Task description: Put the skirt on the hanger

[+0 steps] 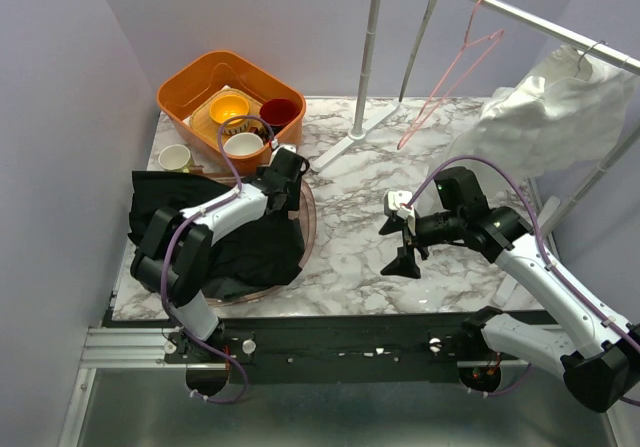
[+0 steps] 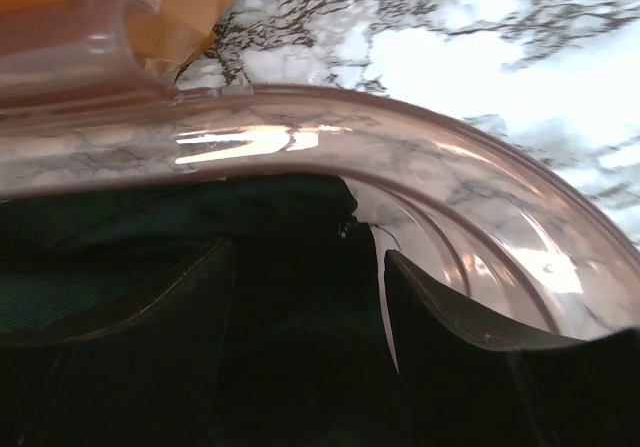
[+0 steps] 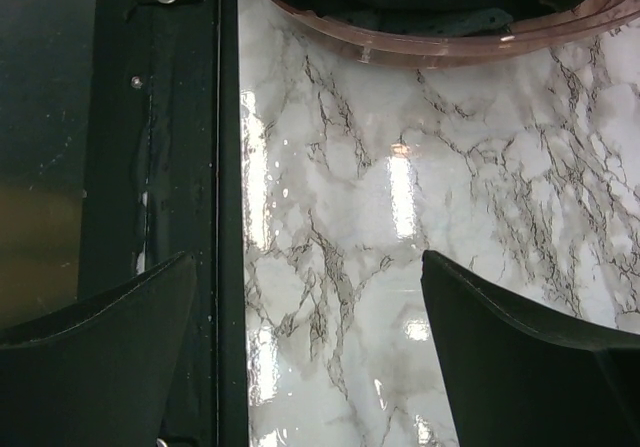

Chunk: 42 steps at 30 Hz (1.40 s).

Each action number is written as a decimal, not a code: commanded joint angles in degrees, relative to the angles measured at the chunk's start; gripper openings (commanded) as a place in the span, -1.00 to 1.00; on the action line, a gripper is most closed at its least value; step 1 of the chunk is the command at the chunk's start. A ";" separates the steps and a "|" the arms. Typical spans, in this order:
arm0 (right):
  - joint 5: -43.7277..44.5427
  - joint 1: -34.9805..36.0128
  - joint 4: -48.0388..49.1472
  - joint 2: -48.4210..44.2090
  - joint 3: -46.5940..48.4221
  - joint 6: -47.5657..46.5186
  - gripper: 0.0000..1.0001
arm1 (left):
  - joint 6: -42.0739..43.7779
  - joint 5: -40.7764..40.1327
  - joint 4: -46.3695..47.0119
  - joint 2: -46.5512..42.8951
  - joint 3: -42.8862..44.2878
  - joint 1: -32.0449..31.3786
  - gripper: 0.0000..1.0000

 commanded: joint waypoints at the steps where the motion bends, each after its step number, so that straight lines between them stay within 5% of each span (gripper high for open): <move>1: -0.73 0.33 1.15 0.34 -0.80 -0.31 1.00 | -3.00 -5.37 2.36 4.62 1.87 0.14 0.43; 7: -0.82 0.33 0.89 0.51 -0.89 -0.49 1.00 | -3.27 -9.22 2.80 7.45 1.00 0.14 0.31; 8: -0.90 0.33 0.97 0.51 -0.89 -0.57 1.00 | -3.09 -9.50 2.89 7.36 0.82 0.14 0.02; 11: -0.82 0.33 0.88 0.60 -0.80 -0.58 1.00 | -2.48 -10.20 2.89 5.44 -0.33 0.14 -0.28; 23: -0.38 0.24 0.53 -0.45 -0.98 -1.10 1.00 | -0.45 -3.53 -2.64 -17.50 1.07 -0.39 -1.00; 31: -0.64 0.24 0.09 -1.51 -0.63 -1.72 1.00 | 3.15 1.83 -9.58 -23.93 9.16 -0.30 -1.00; 34: -0.90 0.24 0.01 -1.25 -0.71 -1.63 1.00 | 3.15 2.71 -8.80 -22.44 6.28 -0.30 -0.38; 35: -0.91 0.24 0.09 -1.24 -0.80 -1.63 1.00 | 3.06 3.85 -8.45 -21.91 5.39 -0.30 -0.02; 38: -0.99 0.24 0.45 -1.16 -1.15 -1.37 1.00 | 2.63 4.30 -5.29 -18.05 2.40 -0.04 0.26; 42: -0.91 0.24 0.45 -0.80 -1.33 -1.54 1.00 | 0.26 0.89 -2.13 -10.58 1.96 0.05 0.38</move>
